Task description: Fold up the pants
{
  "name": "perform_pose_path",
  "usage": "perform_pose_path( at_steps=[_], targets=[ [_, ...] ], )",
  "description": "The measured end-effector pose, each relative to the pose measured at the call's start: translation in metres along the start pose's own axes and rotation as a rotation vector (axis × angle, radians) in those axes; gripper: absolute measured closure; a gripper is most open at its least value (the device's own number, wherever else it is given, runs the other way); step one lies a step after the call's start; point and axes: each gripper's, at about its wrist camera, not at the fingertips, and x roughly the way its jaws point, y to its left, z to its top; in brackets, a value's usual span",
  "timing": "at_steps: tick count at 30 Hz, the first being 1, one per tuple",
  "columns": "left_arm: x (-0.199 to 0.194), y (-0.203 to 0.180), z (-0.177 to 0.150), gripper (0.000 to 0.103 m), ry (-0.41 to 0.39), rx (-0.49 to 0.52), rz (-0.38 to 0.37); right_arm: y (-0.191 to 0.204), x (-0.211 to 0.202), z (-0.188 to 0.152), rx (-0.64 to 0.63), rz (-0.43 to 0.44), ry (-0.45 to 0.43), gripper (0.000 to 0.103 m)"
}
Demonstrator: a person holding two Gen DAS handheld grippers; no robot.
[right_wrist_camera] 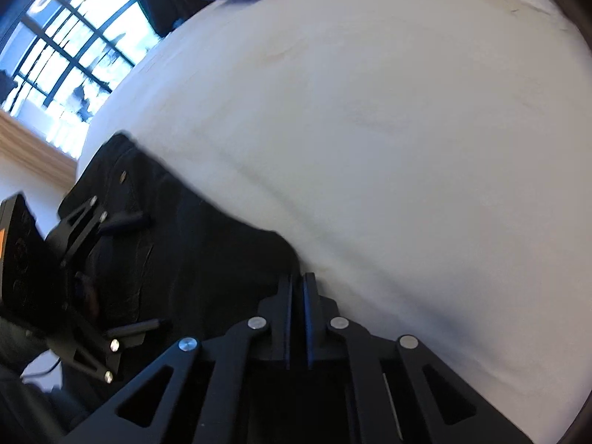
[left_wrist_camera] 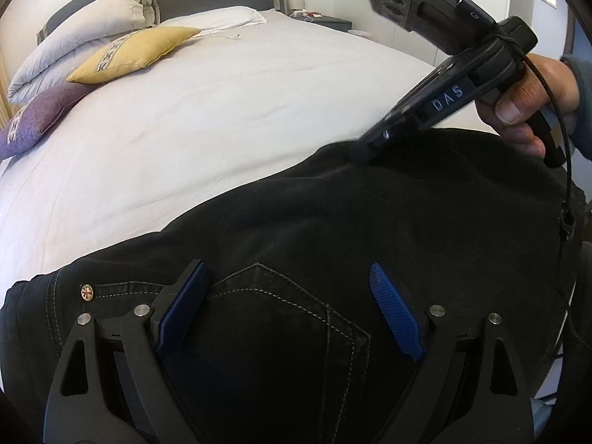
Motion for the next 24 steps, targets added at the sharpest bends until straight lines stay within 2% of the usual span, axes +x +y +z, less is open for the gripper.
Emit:
perform_pose_path(
  at_steps=[7,8,11,12,13,14,17,19,20,22,23,24],
  targets=[
    [-0.001,-0.008,-0.003,0.014,-0.01,0.013,0.029,-0.032,0.001,-0.008,0.203,-0.011,-0.138,0.099],
    [-0.002,-0.008,-0.004,0.014,-0.01,0.012,0.028,-0.035,0.001,-0.007,0.226,-0.008,-0.152,0.102],
    [-0.002,-0.009,-0.005,0.014,-0.006,0.01,0.029,-0.058,-0.016,-0.013,0.354,-0.068,-0.223,0.103],
    [-0.001,-0.009,-0.005,0.014,-0.006,0.011,0.032,-0.061,-0.023,-0.015,0.414,-0.078,-0.247,0.097],
    [-0.001,-0.009,-0.005,0.014,-0.007,0.012,0.036,-0.058,-0.032,-0.017,0.441,-0.044,-0.276,0.097],
    [-0.001,-0.01,-0.005,0.014,-0.011,0.012,0.04,-0.054,-0.041,-0.019,0.419,0.026,-0.298,0.097],
    [-0.001,-0.012,-0.007,0.014,-0.022,0.016,0.052,0.008,-0.029,-0.008,0.229,0.254,-0.242,0.097],
    [-0.001,-0.013,-0.005,0.014,-0.026,0.019,0.066,0.037,-0.001,-0.001,0.164,0.365,-0.15,0.095],
    [-0.001,-0.013,-0.005,0.014,-0.026,0.021,0.07,0.044,0.015,0.002,0.156,0.376,-0.106,0.095],
    [-0.002,-0.013,-0.005,0.014,-0.025,0.019,0.076,0.042,0.05,0.005,0.163,0.303,-0.031,0.099],
    [-0.001,-0.012,-0.006,0.014,-0.02,0.013,0.078,0.032,0.059,0.005,0.203,0.307,-0.028,0.103],
    [-0.001,-0.01,-0.006,0.014,-0.02,0.004,0.074,0.018,0.062,0.002,0.268,0.364,-0.055,0.103]
  ],
)
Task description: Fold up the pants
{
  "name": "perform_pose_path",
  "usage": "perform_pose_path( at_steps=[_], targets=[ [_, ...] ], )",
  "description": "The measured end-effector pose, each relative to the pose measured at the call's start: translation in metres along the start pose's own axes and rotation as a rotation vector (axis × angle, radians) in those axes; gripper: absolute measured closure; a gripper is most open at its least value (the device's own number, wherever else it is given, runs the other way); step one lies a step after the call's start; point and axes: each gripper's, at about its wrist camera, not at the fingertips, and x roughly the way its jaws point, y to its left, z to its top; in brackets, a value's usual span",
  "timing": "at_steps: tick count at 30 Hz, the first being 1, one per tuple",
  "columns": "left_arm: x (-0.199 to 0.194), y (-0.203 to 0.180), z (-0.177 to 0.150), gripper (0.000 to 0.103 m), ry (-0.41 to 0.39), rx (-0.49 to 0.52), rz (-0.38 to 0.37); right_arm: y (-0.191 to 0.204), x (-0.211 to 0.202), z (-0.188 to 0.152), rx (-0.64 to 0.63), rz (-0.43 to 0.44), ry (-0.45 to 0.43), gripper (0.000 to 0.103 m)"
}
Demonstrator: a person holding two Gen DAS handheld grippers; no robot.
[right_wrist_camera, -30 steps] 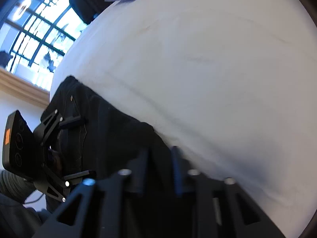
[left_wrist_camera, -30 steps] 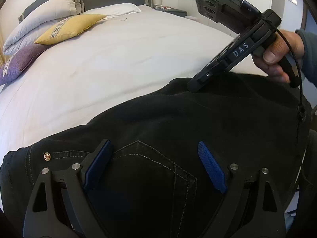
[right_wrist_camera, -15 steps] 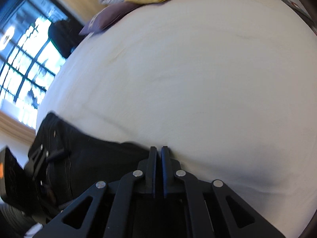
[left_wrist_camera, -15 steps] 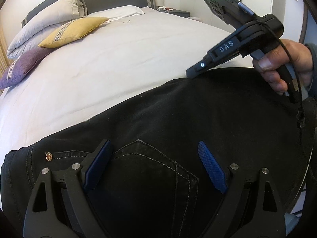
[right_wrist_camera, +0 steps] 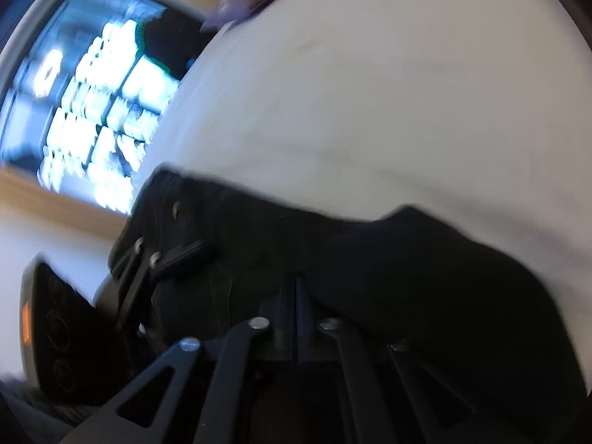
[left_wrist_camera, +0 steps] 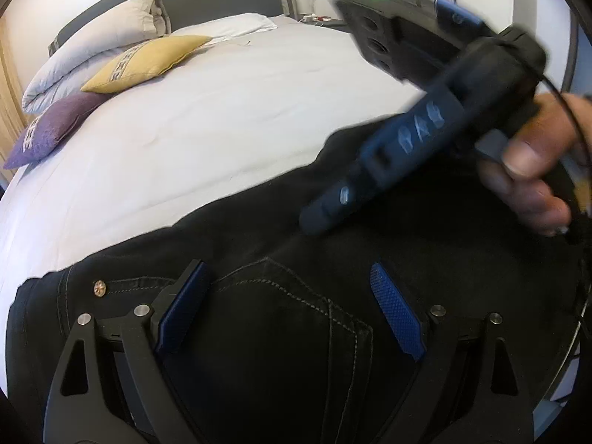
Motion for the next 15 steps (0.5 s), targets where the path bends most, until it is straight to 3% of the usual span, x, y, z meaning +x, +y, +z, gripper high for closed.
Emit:
perform_pose_path(
  at_steps=[1,3,5,7,8,10,12,14,15],
  targets=[
    [0.0,0.001,-0.001,0.014,-0.001,-0.006,-0.004,-0.014,-0.012,0.0,0.048,0.008,-0.067,0.103],
    [0.001,0.004,-0.001,0.014,0.001,-0.021,-0.014,-0.034,-0.039,-0.003,0.094,-0.085,-0.199,0.103],
    [0.001,0.005,0.0,0.014,0.005,-0.022,-0.014,-0.058,-0.065,-0.011,0.205,-0.172,-0.282,0.103],
    [0.0,0.006,0.001,0.014,0.004,-0.026,-0.016,-0.06,-0.093,-0.02,0.217,-0.225,-0.342,0.097],
    [-0.001,0.007,0.002,0.014,0.005,-0.028,-0.021,-0.053,-0.109,-0.029,0.202,-0.199,-0.378,0.096],
    [-0.004,0.011,0.007,0.014,0.003,-0.047,-0.037,-0.04,-0.127,-0.045,0.174,-0.035,-0.418,0.094],
    [-0.01,0.02,0.012,0.014,-0.019,-0.091,-0.035,-0.017,-0.123,-0.064,0.115,0.051,-0.424,0.067],
    [-0.01,0.03,0.018,0.014,-0.024,-0.139,-0.037,-0.008,-0.106,-0.082,0.048,0.031,-0.366,0.053],
    [-0.008,0.035,0.019,0.014,-0.017,-0.156,-0.032,-0.012,-0.095,-0.086,0.054,0.003,-0.336,0.054]
  ],
)
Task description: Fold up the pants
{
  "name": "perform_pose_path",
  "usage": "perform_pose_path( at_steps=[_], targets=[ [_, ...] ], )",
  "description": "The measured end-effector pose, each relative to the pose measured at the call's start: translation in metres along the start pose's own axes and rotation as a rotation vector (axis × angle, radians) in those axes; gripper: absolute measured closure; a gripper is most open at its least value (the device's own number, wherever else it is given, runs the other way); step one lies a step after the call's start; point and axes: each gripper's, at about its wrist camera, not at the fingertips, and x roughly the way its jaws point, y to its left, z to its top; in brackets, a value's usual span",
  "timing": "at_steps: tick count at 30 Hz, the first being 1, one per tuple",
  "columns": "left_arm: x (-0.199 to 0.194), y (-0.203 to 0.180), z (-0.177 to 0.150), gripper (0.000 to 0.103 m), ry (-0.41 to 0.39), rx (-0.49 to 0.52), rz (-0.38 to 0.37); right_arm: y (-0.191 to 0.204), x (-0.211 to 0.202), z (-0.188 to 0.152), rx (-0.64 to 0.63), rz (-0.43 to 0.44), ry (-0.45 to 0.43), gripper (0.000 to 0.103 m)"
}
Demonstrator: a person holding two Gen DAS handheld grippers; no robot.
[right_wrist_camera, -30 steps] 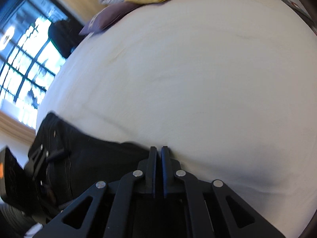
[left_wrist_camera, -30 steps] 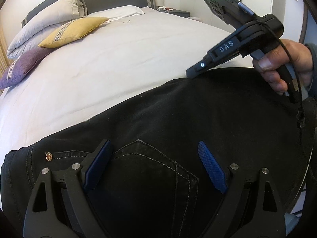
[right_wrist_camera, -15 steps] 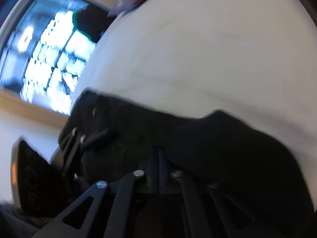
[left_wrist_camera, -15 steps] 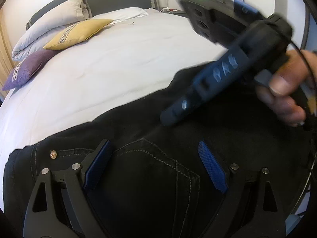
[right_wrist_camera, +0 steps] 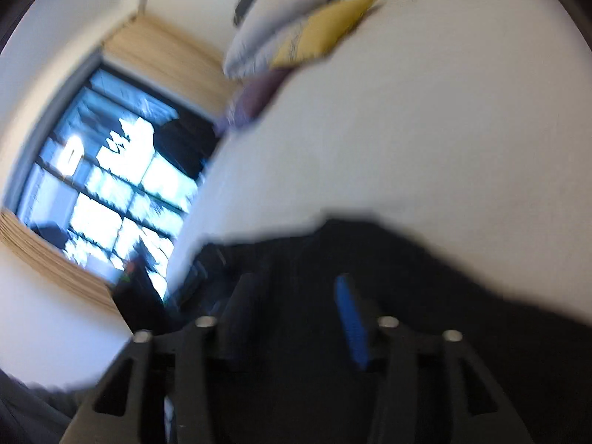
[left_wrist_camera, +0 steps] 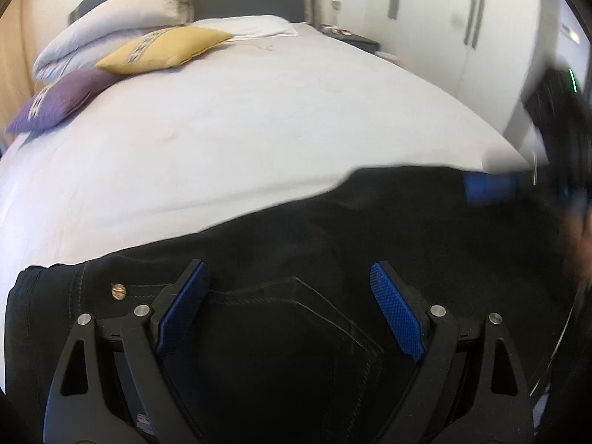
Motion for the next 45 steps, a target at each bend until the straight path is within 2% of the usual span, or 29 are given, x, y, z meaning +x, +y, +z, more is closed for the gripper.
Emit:
perform_pose_path(
  at_steps=[1,2,3,6,8,10,12,13,14,16,17,18,20,21,22,23,24,26,28,30,32,33,36,37,38,40,41,42,45],
  targets=[
    [0.004,0.003,0.001,0.014,0.018,-0.01,0.011,-0.018,0.001,-0.007,0.033,-0.049,0.025,0.059],
    [0.011,0.007,0.0,0.014,0.059,-0.016,0.013,-0.034,-0.001,-0.01,0.072,-0.062,0.015,0.092],
    [0.017,0.01,-0.001,0.014,0.093,-0.014,0.005,-0.059,-0.012,-0.012,0.144,-0.085,-0.03,0.103],
    [0.014,0.019,-0.004,0.014,0.105,0.03,0.052,-0.091,-0.048,-0.016,0.287,-0.142,-0.172,0.103],
    [0.009,0.03,-0.005,0.014,0.107,0.035,0.109,-0.107,-0.085,-0.022,0.303,-0.254,-0.251,0.103],
    [0.002,0.045,-0.009,0.014,0.109,0.02,0.08,-0.124,-0.121,-0.032,0.344,-0.381,-0.31,0.103],
    [-0.007,0.046,-0.009,0.014,0.101,0.038,0.125,-0.136,-0.164,-0.042,0.419,-0.428,-0.378,0.097],
    [-0.017,0.041,-0.009,0.015,0.071,0.048,0.162,-0.131,-0.185,-0.049,0.431,-0.401,-0.424,0.097],
    [-0.03,0.036,-0.007,0.015,0.007,0.043,0.111,-0.125,-0.199,-0.052,0.418,-0.339,-0.458,0.096],
    [-0.038,0.025,-0.005,0.015,-0.041,0.026,0.036,-0.099,-0.204,-0.062,0.359,-0.209,-0.478,0.078],
    [-0.033,0.015,-0.006,0.015,-0.028,0.048,0.045,-0.087,-0.196,-0.065,0.327,-0.171,-0.457,0.057],
    [-0.027,0.007,-0.007,0.015,-0.011,0.07,0.052,-0.075,-0.184,-0.067,0.3,-0.147,-0.424,0.049],
    [-0.008,-0.009,-0.016,0.015,0.046,0.113,0.08,-0.064,-0.153,-0.074,0.271,-0.144,-0.347,0.049],
    [-0.003,-0.009,-0.021,0.015,0.064,0.105,0.095,-0.076,-0.145,-0.082,0.305,-0.204,-0.32,0.051],
    [-0.001,-0.008,-0.023,0.015,0.064,0.085,0.091,-0.09,-0.143,-0.089,0.351,-0.228,-0.326,0.061],
    [-0.004,-0.003,-0.027,0.015,0.055,0.052,0.077,-0.109,-0.151,-0.1,0.406,-0.197,-0.365,0.093],
    [-0.008,0.004,-0.031,0.013,0.047,0.027,0.08,-0.124,-0.161,-0.112,0.448,-0.233,-0.386,0.103],
    [-0.017,0.014,-0.039,0.013,0.034,0.016,0.119,-0.143,-0.187,-0.126,0.492,-0.259,-0.451,0.103],
    [-0.027,0.029,-0.048,0.013,0.03,-0.024,0.156,-0.148,-0.222,-0.138,0.524,-0.393,-0.524,0.103],
    [-0.045,0.039,-0.056,0.013,0.013,-0.07,0.172,-0.151,-0.257,-0.154,0.59,-0.449,-0.602,0.091],
    [-0.059,0.033,-0.054,0.013,-0.018,-0.065,0.193,-0.144,-0.282,-0.168,0.617,-0.393,-0.665,0.075],
    [-0.064,0.024,-0.05,0.013,-0.049,-0.064,0.166,-0.13,-0.284,-0.171,0.585,-0.332,-0.686,0.066],
    [-0.061,-0.005,-0.042,0.013,-0.077,-0.028,0.087,-0.103,-0.258,-0.172,0.523,-0.182,-0.641,0.048],
    [-0.057,-0.017,-0.041,0.013,-0.077,-0.006,0.073,-0.098,-0.25,-0.18,0.521,-0.136,-0.614,0.047],
    [-0.05,-0.027,-0.039,0.013,-0.072,0.016,0.059,-0.1,-0.244,-0.185,0.53,-0.117,-0.591,0.046],
    [-0.032,-0.042,-0.04,0.013,-0.025,0.063,0.056,-0.122,-0.238,-0.2,0.602,-0.167,-0.541,0.051],
    [-0.022,-0.047,-0.04,0.013,0.003,0.076,0.066,-0.136,-0.247,-0.212,0.64,-0.158,-0.551,0.073],
    [-0.014,-0.047,-0.046,0.013,0.042,0.085,0.075,-0.148,-0.256,-0.222,0.674,-0.154,-0.564,0.087],
    [-0.017,-0.038,-0.058,0.013,0.016,0.055,0.068,-0.165,-0.299,-0.256,0.757,-0.261,-0.644,0.09]
  ],
)
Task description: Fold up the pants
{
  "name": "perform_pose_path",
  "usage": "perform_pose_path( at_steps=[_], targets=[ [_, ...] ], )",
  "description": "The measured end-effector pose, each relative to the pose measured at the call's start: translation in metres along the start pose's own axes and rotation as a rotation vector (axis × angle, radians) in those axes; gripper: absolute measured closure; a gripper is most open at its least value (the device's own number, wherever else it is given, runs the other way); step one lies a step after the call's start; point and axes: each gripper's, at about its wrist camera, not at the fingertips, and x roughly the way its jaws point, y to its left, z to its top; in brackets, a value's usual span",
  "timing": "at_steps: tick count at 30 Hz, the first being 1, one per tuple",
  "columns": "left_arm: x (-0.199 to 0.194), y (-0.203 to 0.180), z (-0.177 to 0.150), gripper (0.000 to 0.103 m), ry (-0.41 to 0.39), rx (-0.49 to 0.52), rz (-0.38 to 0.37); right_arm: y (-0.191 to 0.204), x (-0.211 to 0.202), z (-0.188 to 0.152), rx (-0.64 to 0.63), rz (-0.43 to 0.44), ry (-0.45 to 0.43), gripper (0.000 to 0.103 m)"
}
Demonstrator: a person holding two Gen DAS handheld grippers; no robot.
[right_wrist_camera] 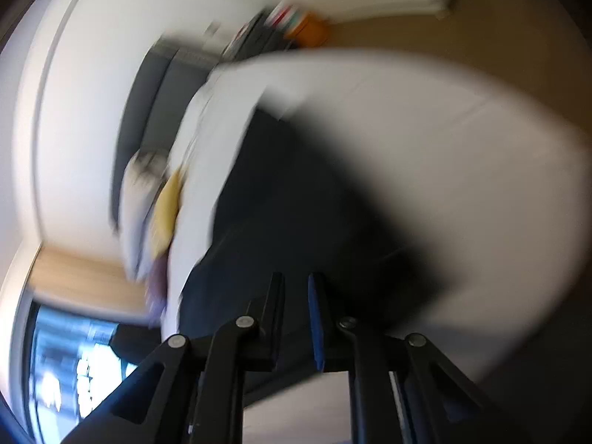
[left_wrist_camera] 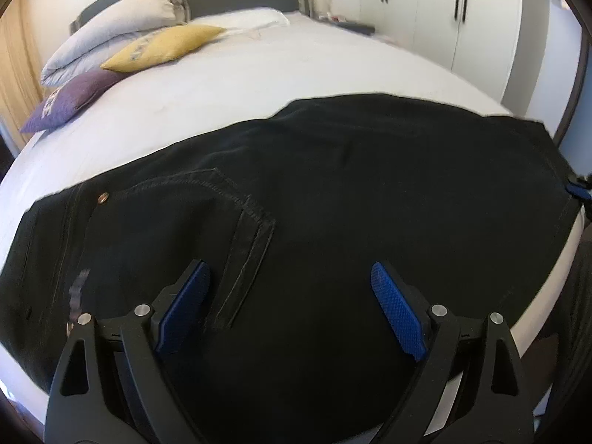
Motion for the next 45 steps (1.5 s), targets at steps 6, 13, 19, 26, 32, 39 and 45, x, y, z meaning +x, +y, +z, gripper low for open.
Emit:
perform_pose_path(
  at_steps=[6,13,19,26,32,39,45],
  targets=[
    [-0.011,0.0,-0.003,0.013,-0.038,-0.038,0.009,-0.023,-0.098,-0.003,0.039,0.013,-0.147,0.038],
    [-0.039,-0.03,-0.003,0.013,-0.076,-0.048,0.016,0.012,-0.045,-0.046,0.127,0.095,-0.035,0.038],
    [-0.05,-0.03,-0.01,0.013,-0.061,-0.096,0.001,0.023,-0.022,-0.057,0.155,0.078,-0.008,0.038],
    [-0.054,-0.04,-0.018,0.013,-0.053,-0.089,-0.043,0.022,-0.011,-0.057,0.199,0.093,-0.034,0.038],
    [-0.054,-0.05,-0.016,0.013,-0.057,-0.074,-0.073,0.019,-0.008,-0.055,0.248,0.15,-0.077,0.038],
    [-0.053,-0.058,-0.013,0.013,-0.043,-0.069,-0.09,0.022,0.005,-0.051,0.299,0.229,-0.126,0.039],
    [-0.052,-0.069,-0.006,0.013,-0.034,-0.062,-0.107,0.027,0.017,-0.047,0.303,0.241,-0.165,0.059]
  ],
)
